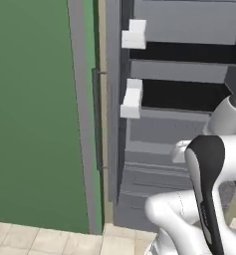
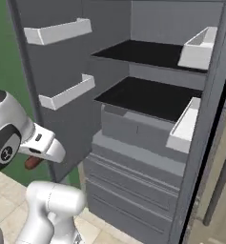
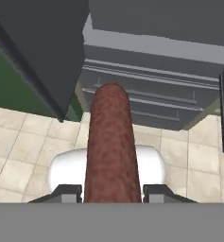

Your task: Move the hot dog bun to the plate on the dining table and place the condiment next to that plate. Then navigate to the fridge and take the sausage and place it on the plate as well.

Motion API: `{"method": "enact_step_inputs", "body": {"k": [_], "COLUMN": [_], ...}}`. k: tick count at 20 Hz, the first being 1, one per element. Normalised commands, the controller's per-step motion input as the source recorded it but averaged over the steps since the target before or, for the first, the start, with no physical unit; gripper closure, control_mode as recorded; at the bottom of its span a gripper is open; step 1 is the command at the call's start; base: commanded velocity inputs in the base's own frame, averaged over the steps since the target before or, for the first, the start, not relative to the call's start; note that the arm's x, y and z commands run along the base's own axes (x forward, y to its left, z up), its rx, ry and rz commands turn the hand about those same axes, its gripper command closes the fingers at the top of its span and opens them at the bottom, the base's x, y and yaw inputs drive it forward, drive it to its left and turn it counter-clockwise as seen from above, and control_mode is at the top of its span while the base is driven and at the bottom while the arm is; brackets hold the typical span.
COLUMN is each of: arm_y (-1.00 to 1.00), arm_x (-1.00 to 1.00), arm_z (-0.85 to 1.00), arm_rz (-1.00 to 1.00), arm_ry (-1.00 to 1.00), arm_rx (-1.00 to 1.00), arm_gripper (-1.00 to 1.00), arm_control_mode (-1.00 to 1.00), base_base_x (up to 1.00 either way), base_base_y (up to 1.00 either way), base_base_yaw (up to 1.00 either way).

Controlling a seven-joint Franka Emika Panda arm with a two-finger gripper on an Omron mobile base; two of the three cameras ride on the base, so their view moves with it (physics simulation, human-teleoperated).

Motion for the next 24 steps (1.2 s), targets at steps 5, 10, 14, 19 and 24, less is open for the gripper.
{"method": "enact_step_inputs", "body": {"k": [5,10,14,19,24], "arm_y": [0.00,0.00,0.00,0.00,0.00], "arm_x": [0.00,0.00,0.00,0.00,0.00], "arm_z": [0.00,0.00,0.00,0.00,0.00], "arm_rz": [0.00,0.00,0.00,0.00,0.00], "arm_ry": [0.00,0.00,0.00,0.00,0.00], "arm_rx": [0.00,0.00,0.00,0.00,0.00], "arm_gripper": [1.00,1.00,1.00,1.00,1.00], "arm_control_mode": [1.00,1.00,1.00,1.00,1.00], "base_base_x": [-0.09,-0.09,0.00,0.00,0.71], "base_base_y": [0.28,0.28,0.46,0.50,0.59], "base_base_yaw": [0.93,0.93,0.89,0.82,0.32]}}
